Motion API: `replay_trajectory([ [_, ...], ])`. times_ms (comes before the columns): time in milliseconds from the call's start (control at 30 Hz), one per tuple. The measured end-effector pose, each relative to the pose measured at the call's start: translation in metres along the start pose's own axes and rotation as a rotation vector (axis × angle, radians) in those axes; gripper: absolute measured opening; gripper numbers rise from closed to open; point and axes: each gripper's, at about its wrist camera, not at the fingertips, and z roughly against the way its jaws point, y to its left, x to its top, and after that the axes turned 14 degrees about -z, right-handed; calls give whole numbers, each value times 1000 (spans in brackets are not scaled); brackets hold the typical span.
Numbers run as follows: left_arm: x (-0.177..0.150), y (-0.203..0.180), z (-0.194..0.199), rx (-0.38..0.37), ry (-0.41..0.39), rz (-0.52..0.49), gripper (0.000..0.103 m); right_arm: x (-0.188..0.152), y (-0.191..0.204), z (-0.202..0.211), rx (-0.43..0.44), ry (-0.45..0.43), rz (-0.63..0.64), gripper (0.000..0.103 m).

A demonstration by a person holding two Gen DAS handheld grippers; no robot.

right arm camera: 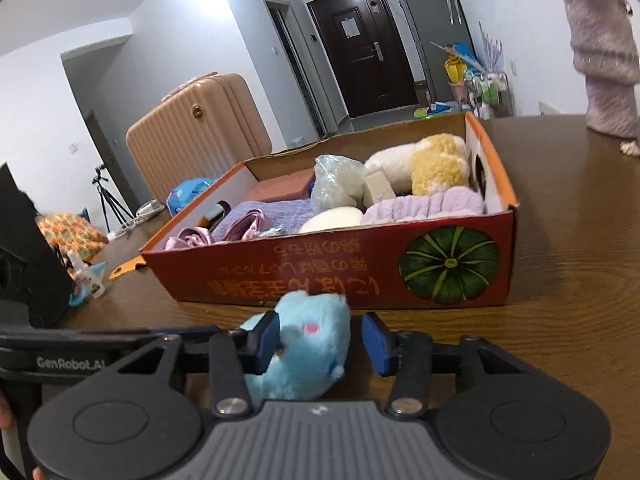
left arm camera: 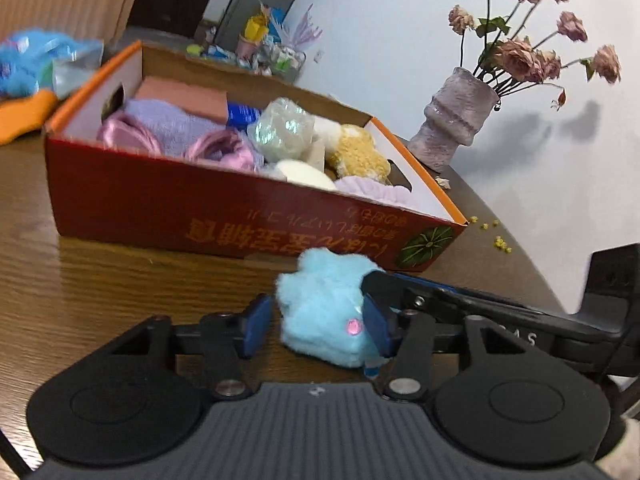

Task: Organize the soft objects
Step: 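Grasp the light-blue plush toy with the left tool and lift it, then carry the blue plush into the box and lower it onto the items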

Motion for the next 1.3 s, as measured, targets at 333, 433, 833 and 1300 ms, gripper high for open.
replay_trajectory([
  [333, -5, 10, -4, -82, -2, 71, 40, -3, -9, -11, 62, 19, -55, 35],
  [433, -5, 9, -3, -82, -5, 66, 39, -4, -8, -10, 62, 16, -48, 35],
  [833, -13, -2, 8, -79, -3, 68, 35, -14, -7, 4, 57, -1, -44, 32],
  [1300, -88, -79, 110, -100, -49, 5, 35, -112, 27, 127, 22, -87, -62, 32],
])
